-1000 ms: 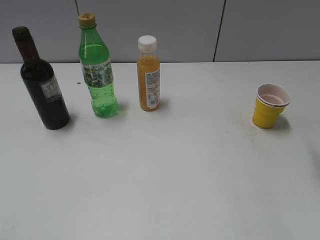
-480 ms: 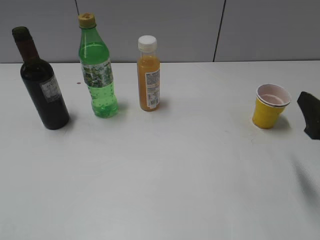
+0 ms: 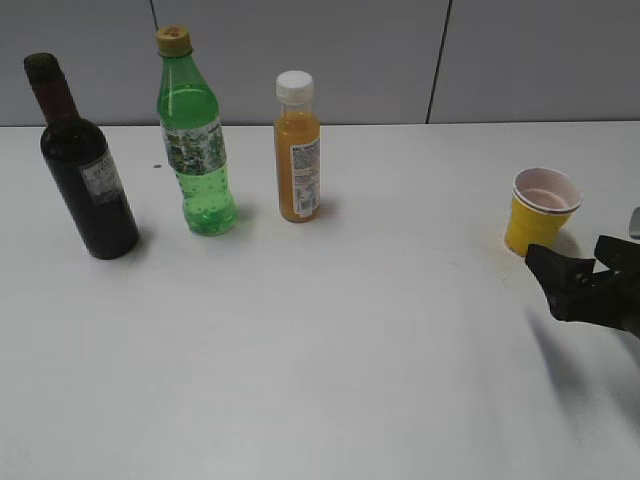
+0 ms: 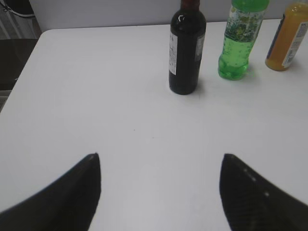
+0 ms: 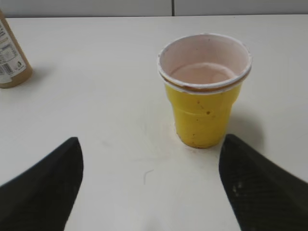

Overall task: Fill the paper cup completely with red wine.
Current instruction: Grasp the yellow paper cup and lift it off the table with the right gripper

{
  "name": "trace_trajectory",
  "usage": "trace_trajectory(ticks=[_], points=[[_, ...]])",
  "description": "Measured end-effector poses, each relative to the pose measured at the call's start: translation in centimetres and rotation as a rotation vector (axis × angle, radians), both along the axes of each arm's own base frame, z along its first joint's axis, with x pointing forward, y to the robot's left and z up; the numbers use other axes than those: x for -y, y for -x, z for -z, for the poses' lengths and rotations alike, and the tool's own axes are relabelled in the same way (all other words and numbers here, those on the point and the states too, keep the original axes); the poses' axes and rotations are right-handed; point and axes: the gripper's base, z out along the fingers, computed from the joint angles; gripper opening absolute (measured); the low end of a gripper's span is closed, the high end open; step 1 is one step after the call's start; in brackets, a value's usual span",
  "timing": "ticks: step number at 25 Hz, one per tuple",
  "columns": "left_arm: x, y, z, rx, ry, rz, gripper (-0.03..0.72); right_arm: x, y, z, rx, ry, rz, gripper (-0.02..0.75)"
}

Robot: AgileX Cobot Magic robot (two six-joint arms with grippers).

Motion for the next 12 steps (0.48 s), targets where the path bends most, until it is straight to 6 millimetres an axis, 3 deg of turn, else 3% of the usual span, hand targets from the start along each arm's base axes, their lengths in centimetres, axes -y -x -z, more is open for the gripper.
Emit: trace_trajectory(ticks=[12], points=[[0.0, 0.0, 0.0, 0.0, 0.0, 0.0, 0.582, 0.2, -4.1, 3.0, -0.033, 0.053, 0.033, 0.689]])
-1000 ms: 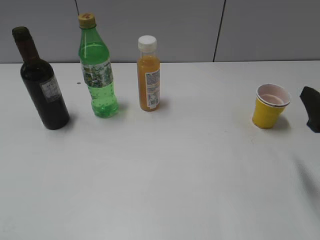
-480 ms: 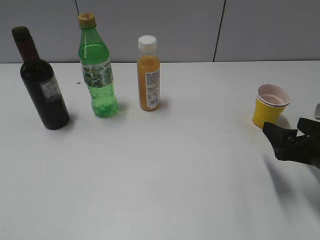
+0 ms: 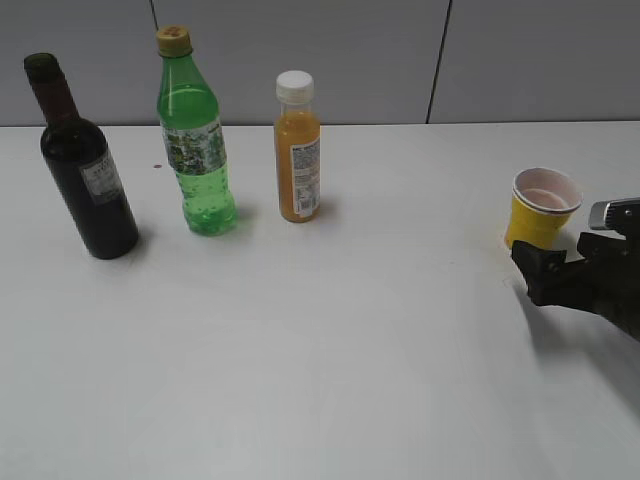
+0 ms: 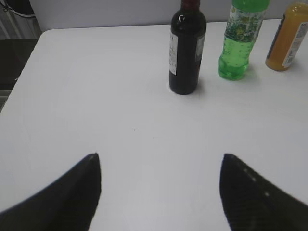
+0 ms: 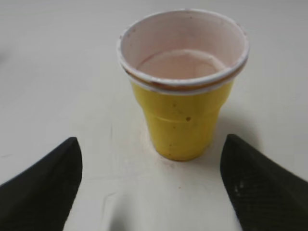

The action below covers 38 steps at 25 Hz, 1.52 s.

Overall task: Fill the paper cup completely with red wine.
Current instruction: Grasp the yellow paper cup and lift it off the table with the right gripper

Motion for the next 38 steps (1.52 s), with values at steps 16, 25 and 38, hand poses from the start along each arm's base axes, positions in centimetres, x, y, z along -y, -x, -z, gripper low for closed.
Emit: trace_trajectory(ticks=[16, 25, 38], points=[[0.0, 0.0, 0.0, 0.0, 0.0, 0.0, 0.582, -0.2, -4.9, 3.4, 0.009, 0.007, 0.004, 0.671], [0.0, 0.0, 0.0, 0.0, 0.0, 0.0, 0.582, 0.0, -6.2, 4.8, 0.014, 0.007, 0.033, 0.653], [0.0, 0.0, 0.0, 0.0, 0.0, 0.0, 0.582, -0.1, -8.1, 5.8, 0.068, 0.002, 0.036, 0.566]])
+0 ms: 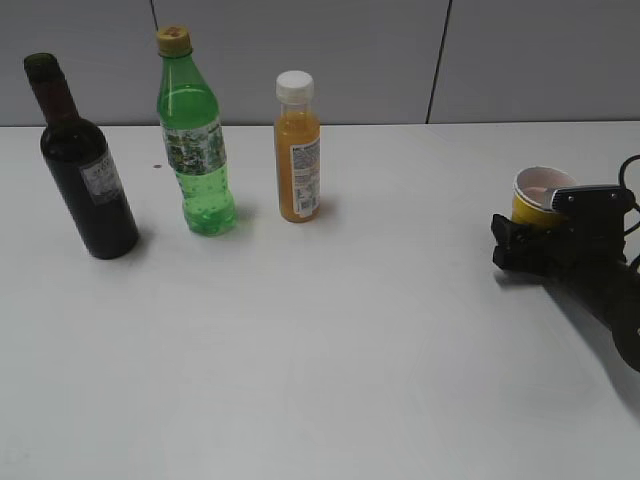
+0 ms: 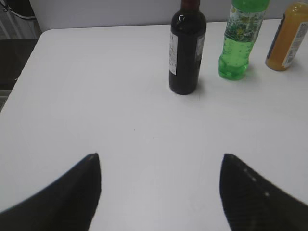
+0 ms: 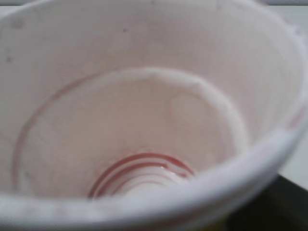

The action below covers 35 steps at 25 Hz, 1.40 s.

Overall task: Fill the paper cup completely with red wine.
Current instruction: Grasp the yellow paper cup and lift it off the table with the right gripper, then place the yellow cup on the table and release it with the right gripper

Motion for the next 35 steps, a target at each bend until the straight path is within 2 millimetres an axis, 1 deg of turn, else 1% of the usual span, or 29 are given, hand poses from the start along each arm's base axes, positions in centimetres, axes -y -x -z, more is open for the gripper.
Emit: trace_trajectory(ticks=[4, 7, 11, 13, 16, 19, 22, 24, 29, 32, 35], points=[[0.0, 0.0, 0.0, 0.0, 0.0, 0.0, 0.582, 0.0, 0.0, 0.0, 0.001, 0.0, 0.005, 0.51], [0.0, 0.0, 0.0, 0.0, 0.0, 0.0, 0.582, 0.1, 0.0, 0.0, 0.001, 0.0, 0.011, 0.442], [0.0, 0.0, 0.0, 0.0, 0.0, 0.0, 0.582, 0.0, -0.1, -0.2, 0.002, 0.002, 0.004, 0.442], [0.0, 0.0, 0.0, 0.0, 0.0, 0.0, 0.582, -0.3, -0.1, -0.5, -0.004, 0.007, -0.033, 0.44], [0.0, 0.0, 0.0, 0.0, 0.0, 0.0, 0.582, -1.3, -0.1, -1.8, 0.025, 0.018, -0.154, 0.438], [0.0, 0.0, 0.0, 0.0, 0.0, 0.0, 0.582, -2.8, 0.2, -3.8, 0.087, 0.038, -0.353, 0.438], [0.0, 0.0, 0.0, 0.0, 0.0, 0.0, 0.582, -4.2, 1.1, -5.0, 0.111, 0.04, -0.55, 0.438], [0.0, 0.0, 0.0, 0.0, 0.0, 0.0, 0.582, -4.9, 1.8, -5.0, 0.094, 0.024, -0.652, 0.438], [0.0, 0.0, 0.0, 0.0, 0.0, 0.0, 0.582, -6.0, 2.8, -4.8, 0.057, -0.006, -0.774, 0.437], [0.0, 0.0, 0.0, 0.0, 0.0, 0.0, 0.582, -7.6, 3.4, -4.3, 0.027, -0.03, -0.831, 0.437], [0.0, 0.0, 0.0, 0.0, 0.0, 0.0, 0.582, -9.8, 4.4, -3.2, -0.009, -0.041, -0.912, 0.437]])
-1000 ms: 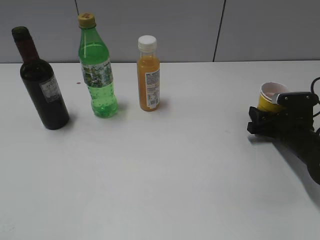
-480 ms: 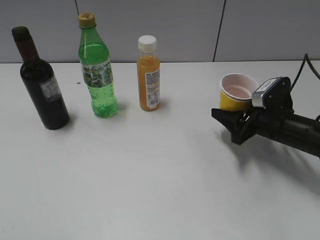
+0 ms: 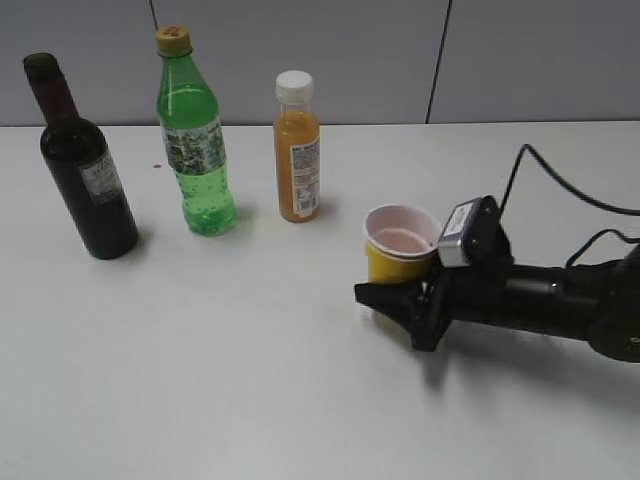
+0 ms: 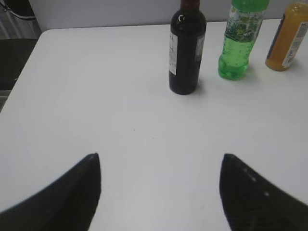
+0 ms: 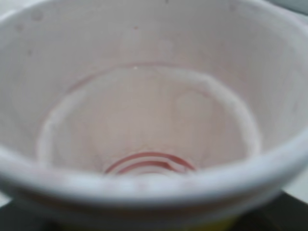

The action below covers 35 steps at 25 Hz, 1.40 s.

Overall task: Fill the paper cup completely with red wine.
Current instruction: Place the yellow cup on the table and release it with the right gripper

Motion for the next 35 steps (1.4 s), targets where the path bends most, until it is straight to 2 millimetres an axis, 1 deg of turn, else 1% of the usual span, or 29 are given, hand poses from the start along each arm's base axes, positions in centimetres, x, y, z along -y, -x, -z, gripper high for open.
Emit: trace_trajectory(ticks=[4, 7, 10, 13, 17, 21, 27, 30, 32, 34, 35], points=[[0.0, 0.0, 0.0, -0.001, 0.0, 0.0, 0.582, -2.9, 0.0, 1.7, -0.009, 0.001, -0.092, 0.437], [0.0, 0.0, 0.0, -0.001, 0.0, 0.0, 0.582, -5.2, -0.4, 2.2, 0.02, -0.006, -0.161, 0.437], [0.0, 0.0, 0.0, -0.001, 0.0, 0.0, 0.582, -7.5, -0.5, 1.9, 0.086, -0.008, -0.301, 0.437], [0.0, 0.0, 0.0, -0.001, 0.0, 0.0, 0.582, -8.9, -0.2, 1.5, 0.135, -0.004, -0.411, 0.437], [0.0, 0.0, 0.0, -0.001, 0.0, 0.0, 0.582, -9.2, -0.2, 1.4, 0.144, -0.002, -0.439, 0.437], [0.0, 0.0, 0.0, -0.001, 0.0, 0.0, 0.582, -9.2, -0.1, 2.1, 0.136, 0.014, -0.439, 0.437], [0.0, 0.0, 0.0, -0.001, 0.0, 0.0, 0.582, -9.1, -0.7, 2.3, 0.123, 0.016, -0.361, 0.437], [0.0, 0.0, 0.0, -0.001, 0.0, 0.0, 0.582, -9.1, -0.8, 2.3, 0.115, 0.019, -0.354, 0.44], [0.0, 0.0, 0.0, -0.001, 0.0, 0.0, 0.582, -9.1, -0.8, 2.3, 0.113, 0.022, -0.351, 0.499], [0.0, 0.0, 0.0, -0.001, 0.0, 0.0, 0.582, -9.1, -0.8, 2.4, 0.111, 0.028, -0.35, 0.605], [0.0, 0.0, 0.0, -0.001, 0.0, 0.0, 0.582, -9.0, -0.8, 2.5, 0.109, 0.038, -0.347, 0.635]])
